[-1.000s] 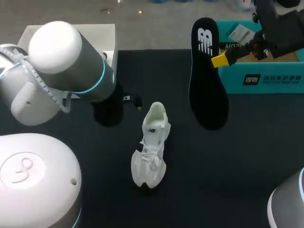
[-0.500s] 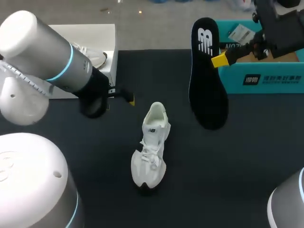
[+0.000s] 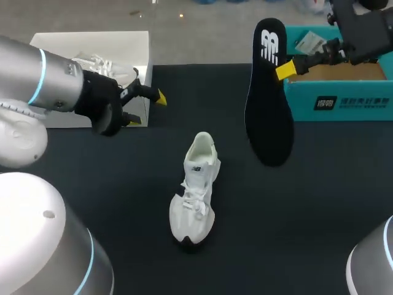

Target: Take the shoe out of the shoebox, open the shoe tongue, remove and reinsert the insole, then place the shoe into the shoebox

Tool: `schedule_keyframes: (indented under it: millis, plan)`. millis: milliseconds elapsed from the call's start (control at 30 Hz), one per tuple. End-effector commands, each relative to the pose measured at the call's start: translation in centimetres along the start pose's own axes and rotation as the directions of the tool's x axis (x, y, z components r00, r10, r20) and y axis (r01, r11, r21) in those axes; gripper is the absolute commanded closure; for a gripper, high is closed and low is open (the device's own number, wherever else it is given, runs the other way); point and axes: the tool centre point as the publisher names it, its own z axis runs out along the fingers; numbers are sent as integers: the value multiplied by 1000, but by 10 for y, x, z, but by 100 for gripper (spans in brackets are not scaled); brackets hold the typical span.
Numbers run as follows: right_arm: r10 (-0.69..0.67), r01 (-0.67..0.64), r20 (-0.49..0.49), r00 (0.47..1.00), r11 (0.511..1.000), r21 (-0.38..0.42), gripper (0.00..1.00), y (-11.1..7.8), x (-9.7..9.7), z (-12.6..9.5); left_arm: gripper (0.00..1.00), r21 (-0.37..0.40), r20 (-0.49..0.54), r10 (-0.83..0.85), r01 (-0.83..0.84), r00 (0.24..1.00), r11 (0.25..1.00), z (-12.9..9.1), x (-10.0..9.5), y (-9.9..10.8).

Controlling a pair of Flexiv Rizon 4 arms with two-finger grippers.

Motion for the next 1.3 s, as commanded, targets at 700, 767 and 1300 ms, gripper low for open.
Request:
schedule_keyframes:
  millis: [700,767,1300]
  plan:
    - [234,-236,-127,964,972,4,100,111,-59,27,0,155,612,-143,60,778,986,-32,-52,19]
    - [234,-236,-127,964,972,4,100,111,-59,27,0,155,612,-143,60,778,986,-32,-52,19]
    - [467,-449,-145,872,882,141,100,136,-81,71,0,128,729,-38,-83,683,988,-30,-109,29]
